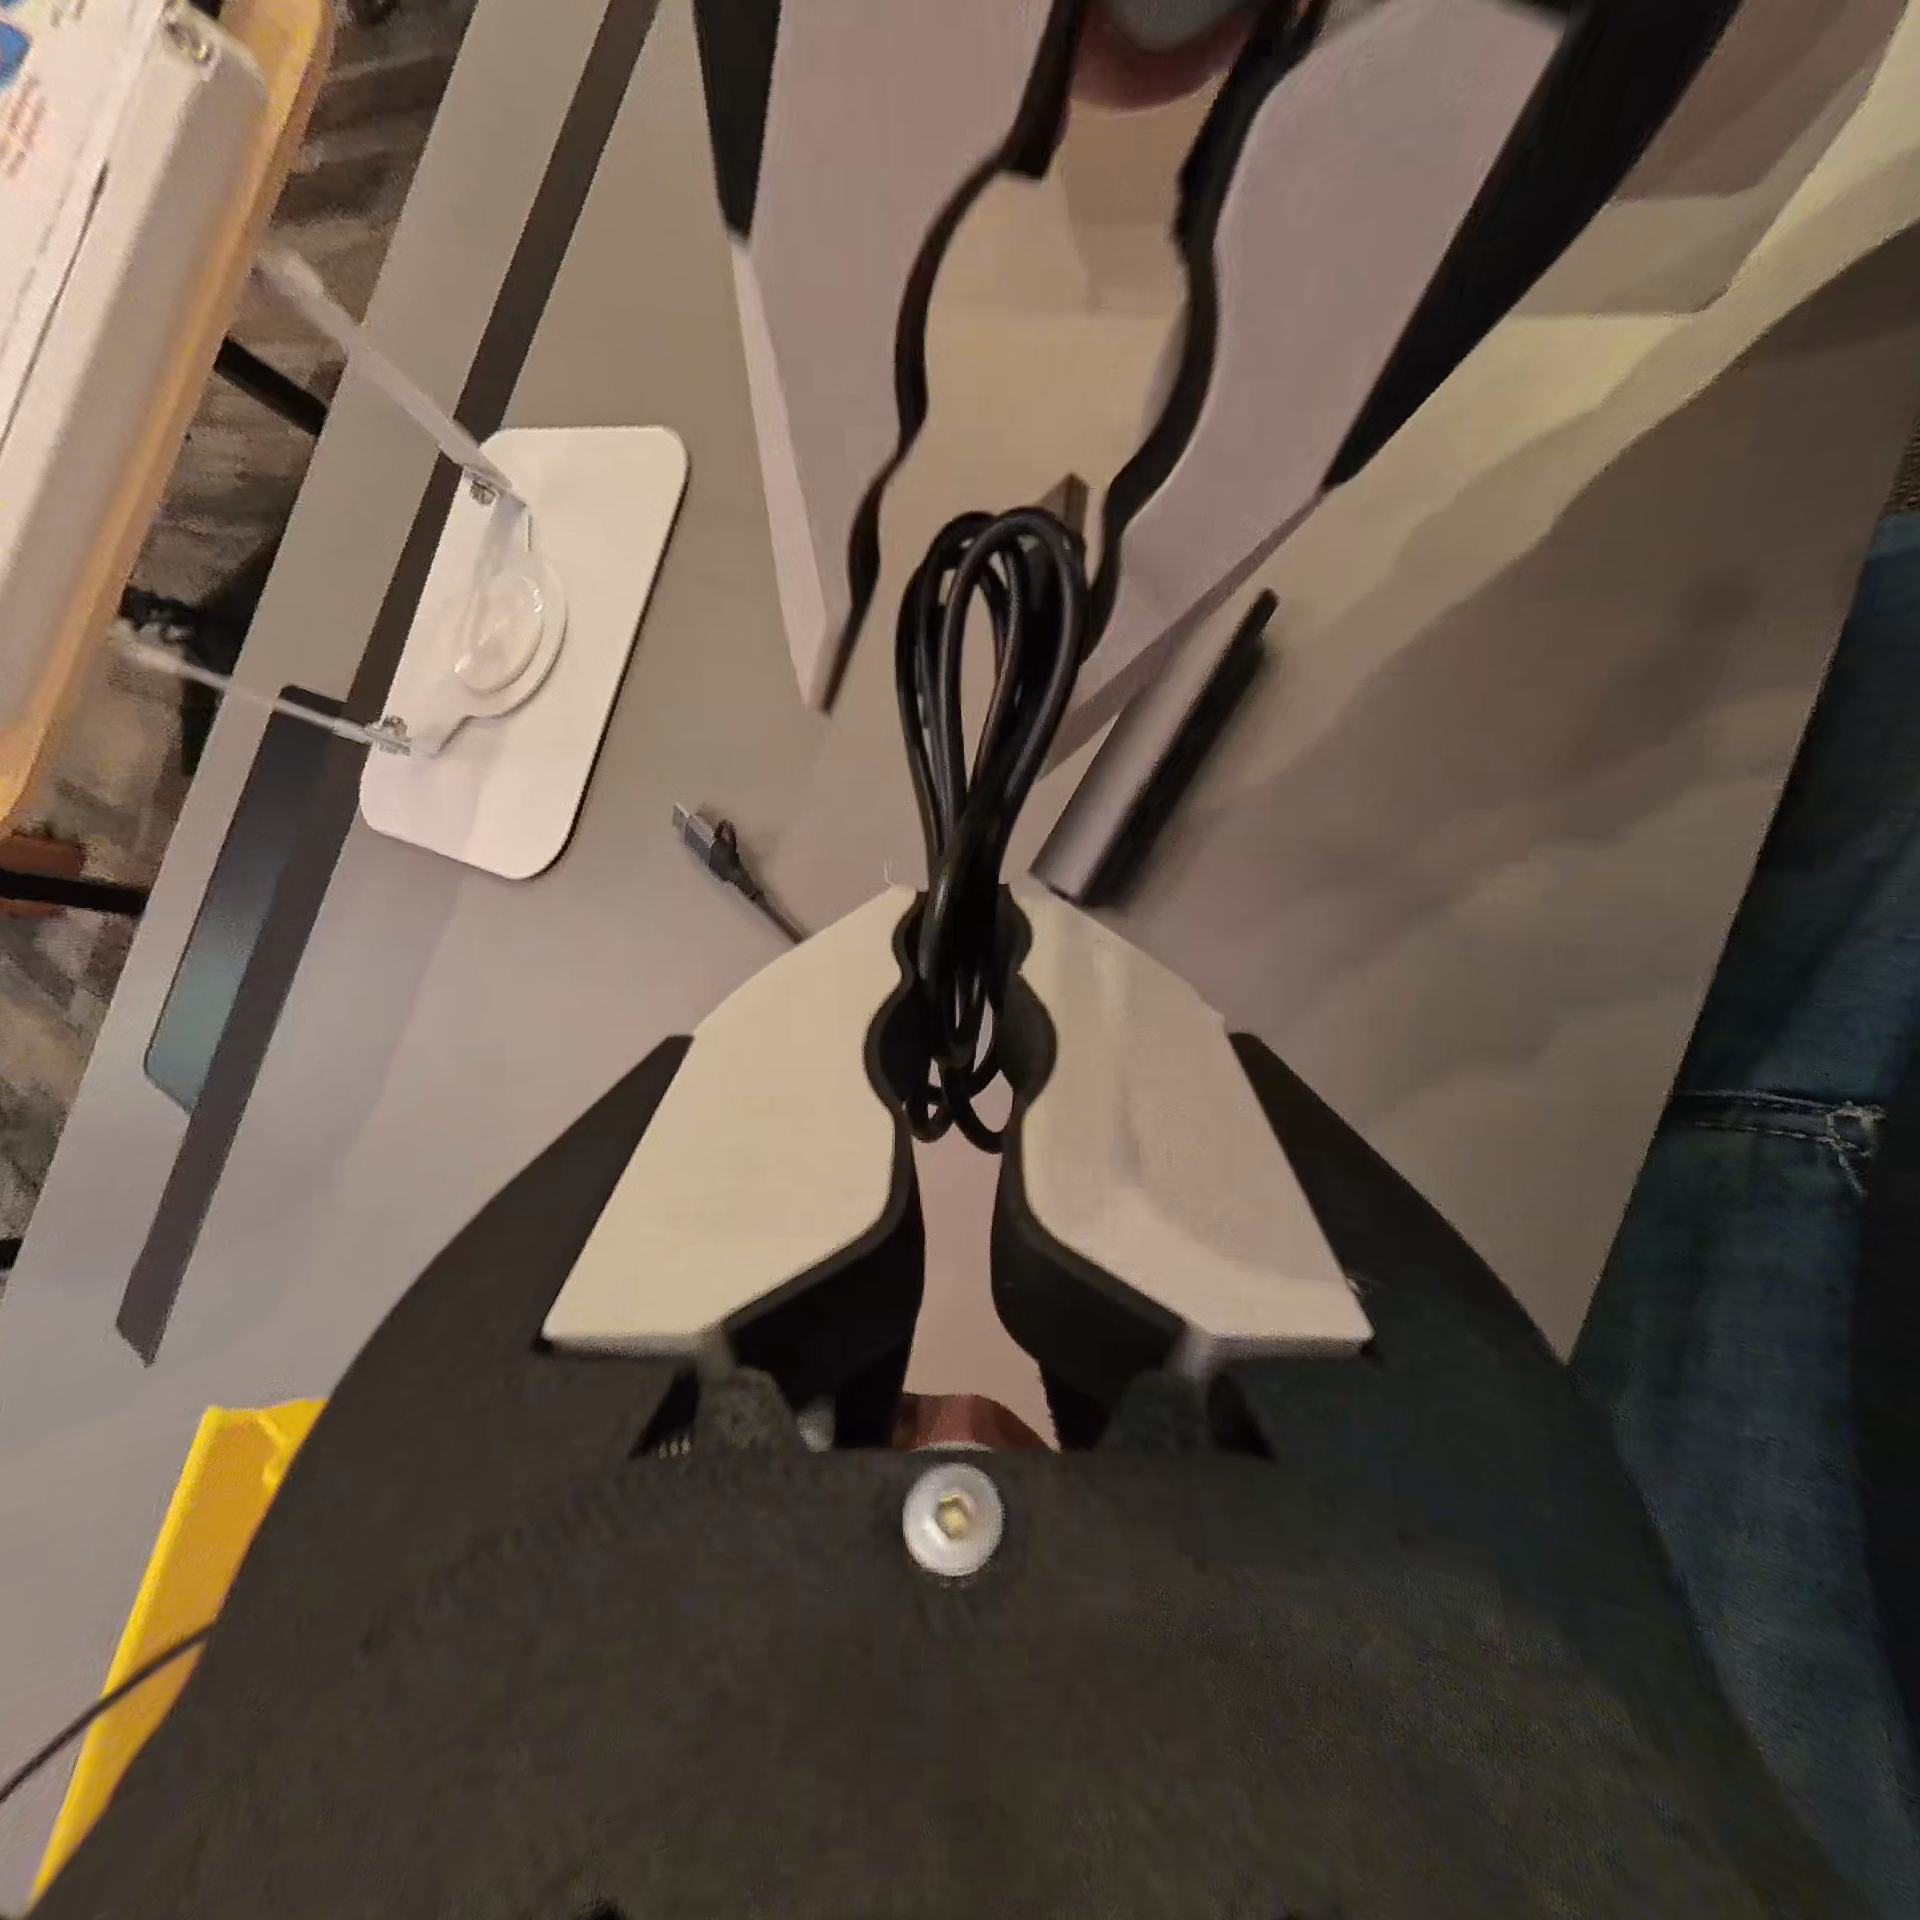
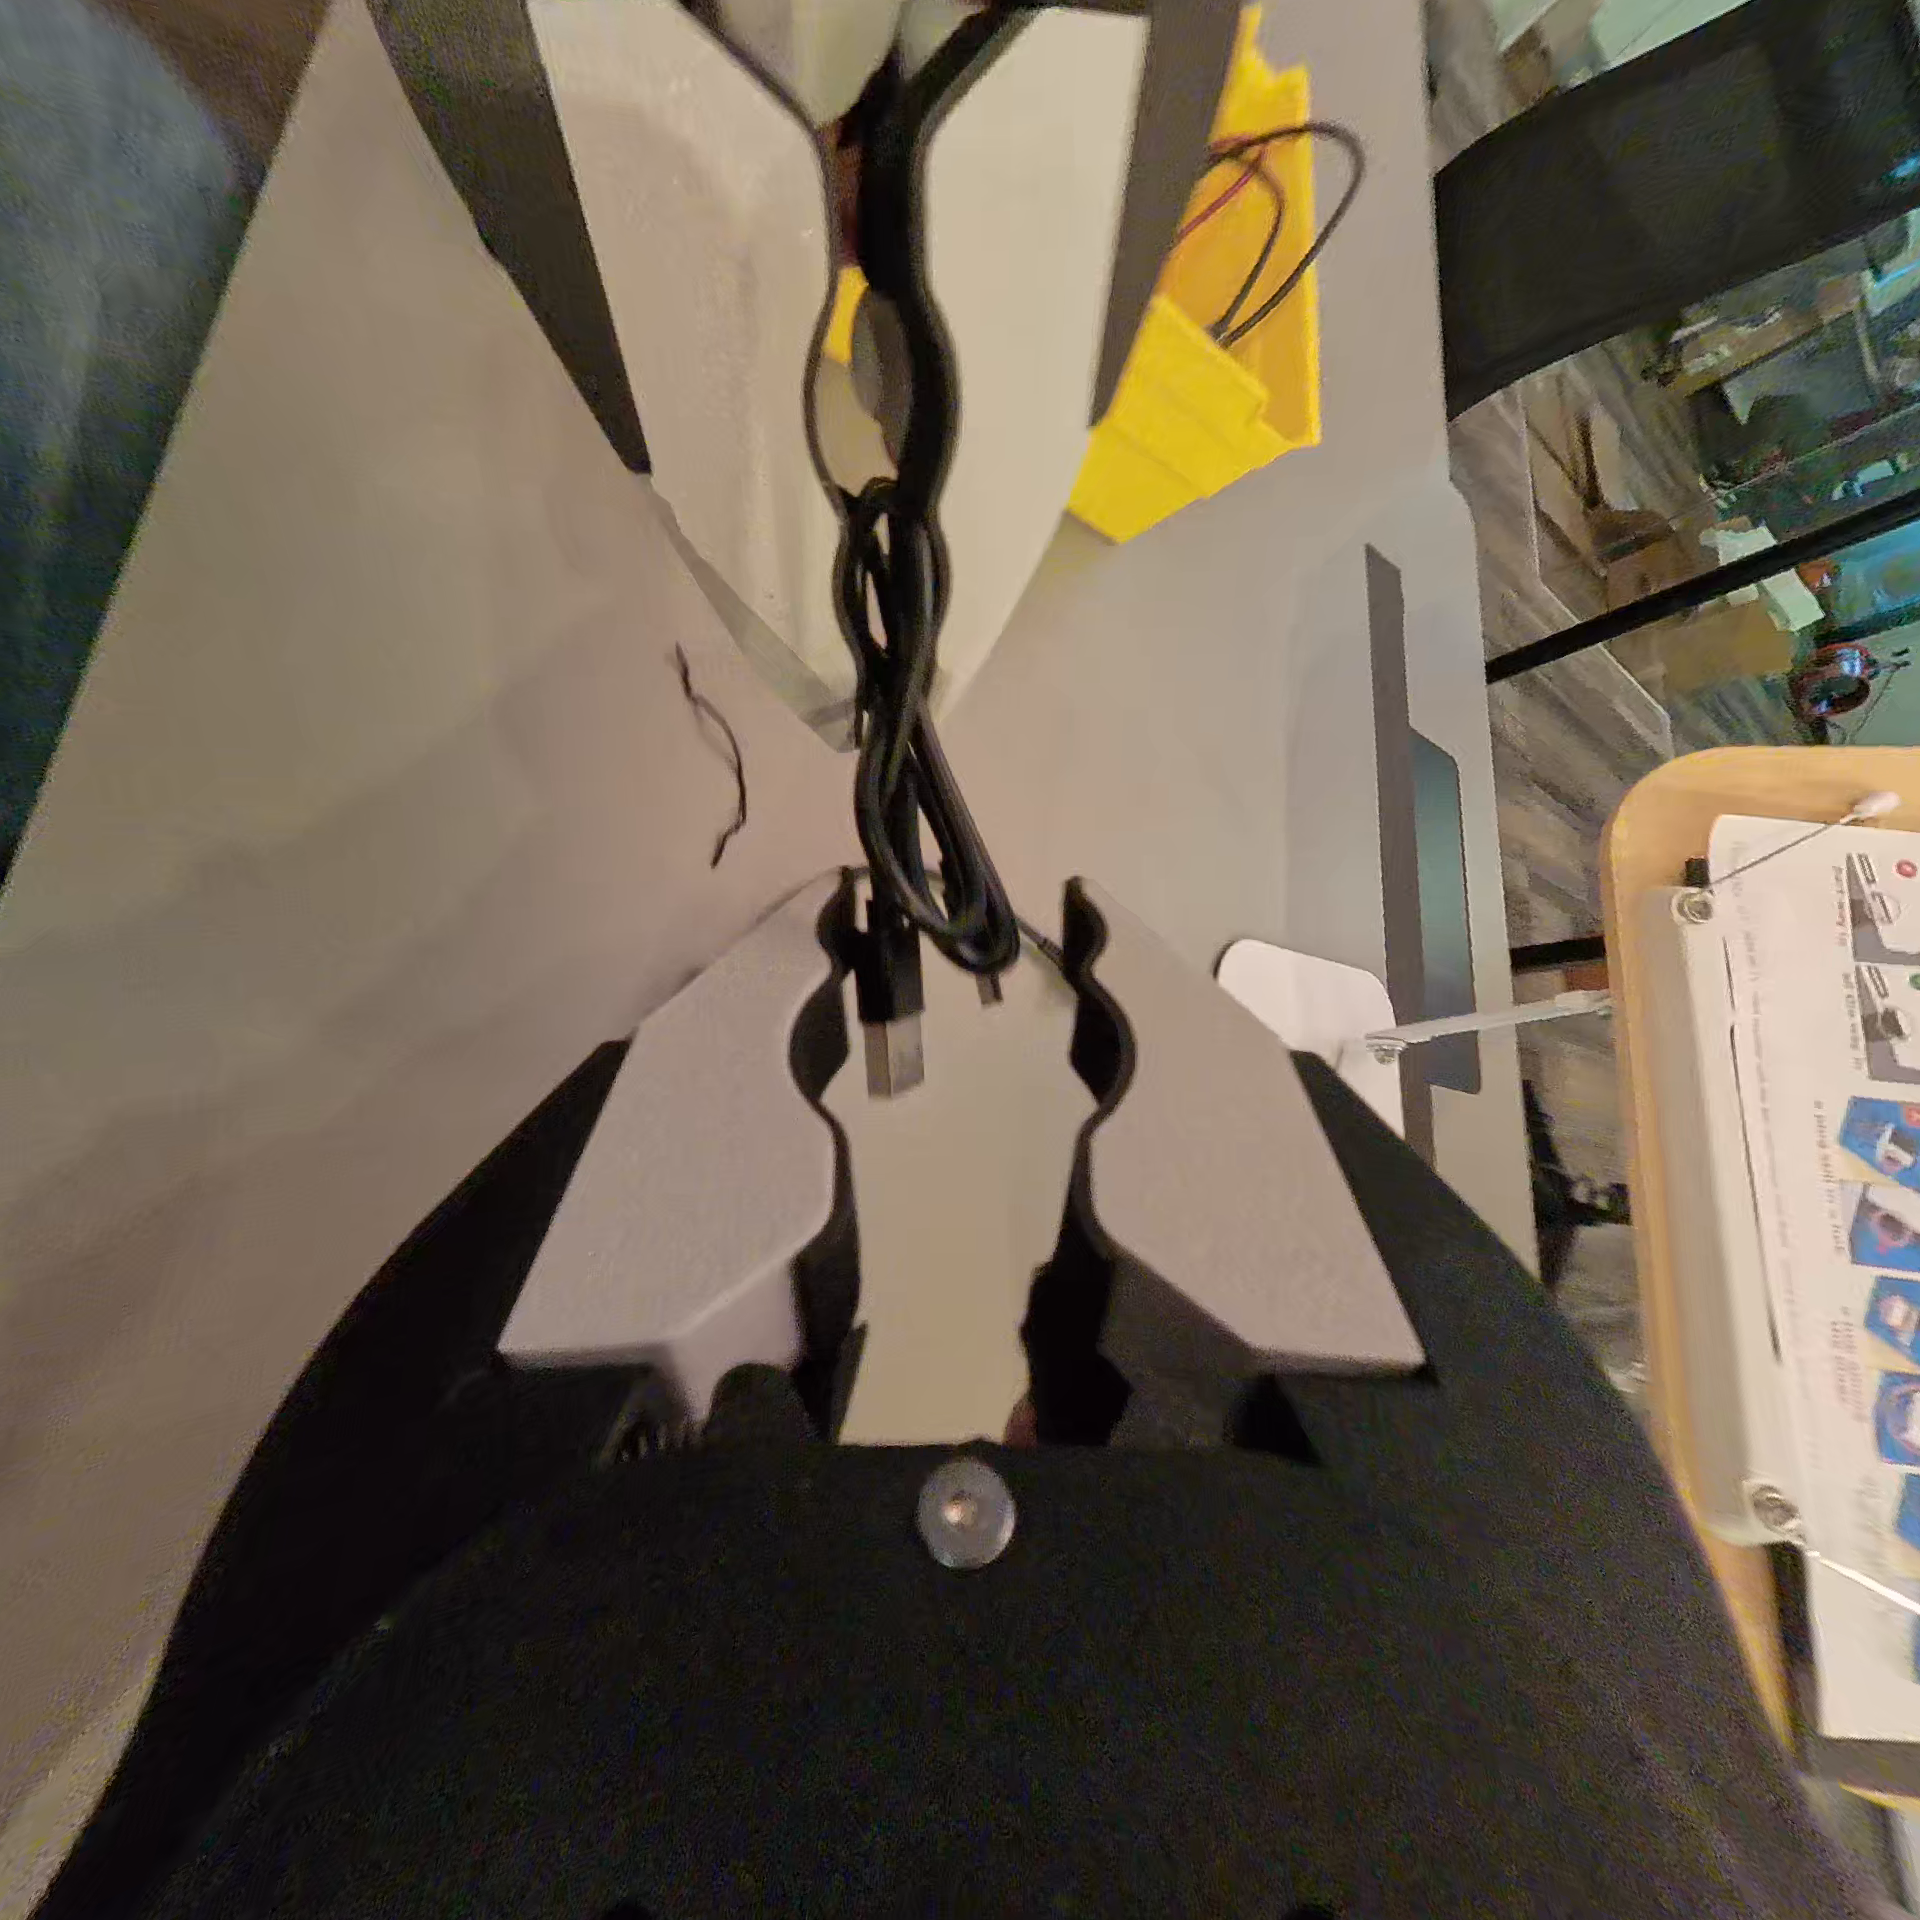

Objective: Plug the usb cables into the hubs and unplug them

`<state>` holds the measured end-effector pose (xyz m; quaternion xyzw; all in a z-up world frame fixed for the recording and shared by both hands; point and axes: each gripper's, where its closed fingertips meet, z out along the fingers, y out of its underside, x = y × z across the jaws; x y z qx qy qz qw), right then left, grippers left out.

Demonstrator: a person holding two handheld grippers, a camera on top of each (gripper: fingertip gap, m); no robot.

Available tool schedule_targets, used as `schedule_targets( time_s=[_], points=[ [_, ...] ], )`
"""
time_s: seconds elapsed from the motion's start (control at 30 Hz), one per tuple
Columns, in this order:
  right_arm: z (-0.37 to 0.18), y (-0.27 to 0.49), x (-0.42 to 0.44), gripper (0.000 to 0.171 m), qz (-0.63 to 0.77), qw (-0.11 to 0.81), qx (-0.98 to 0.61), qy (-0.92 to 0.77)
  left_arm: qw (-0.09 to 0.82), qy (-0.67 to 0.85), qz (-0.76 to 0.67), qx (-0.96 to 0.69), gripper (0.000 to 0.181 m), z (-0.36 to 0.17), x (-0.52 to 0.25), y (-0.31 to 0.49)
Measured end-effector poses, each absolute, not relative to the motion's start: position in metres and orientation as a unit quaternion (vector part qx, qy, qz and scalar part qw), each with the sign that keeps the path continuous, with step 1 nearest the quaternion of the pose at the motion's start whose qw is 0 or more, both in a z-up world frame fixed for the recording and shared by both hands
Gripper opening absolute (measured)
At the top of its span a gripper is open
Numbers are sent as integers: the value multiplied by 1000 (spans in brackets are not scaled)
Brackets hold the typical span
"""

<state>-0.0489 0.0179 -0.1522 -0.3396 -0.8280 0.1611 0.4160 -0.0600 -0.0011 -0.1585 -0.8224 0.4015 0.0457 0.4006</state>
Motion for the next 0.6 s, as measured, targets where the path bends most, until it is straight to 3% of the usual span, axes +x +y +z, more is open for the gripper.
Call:
schedule_targets(
  time_s=[0.07, 0.17, 0.3, 0.6],
  points=[
    [-142, 22, -51, 48, 201, 428, -363, -803, 395, 382, 42, -834, 9, -158, -74, -5],
    [-140, 25, -47, 41, 261, 405, -395, -782, 381, 346, 57, -855, 9, -158, -105, -13],
    [-182, 2, -49, 24, 316, 305, -399, -805, 365, 298, 67, -879, 9, -161, -137, -26],
    [-276, -6, -93, 18, 225, 212, -445, -841, 339, 255, 63, -904, 9, -181, -159, -45]
  ],
)
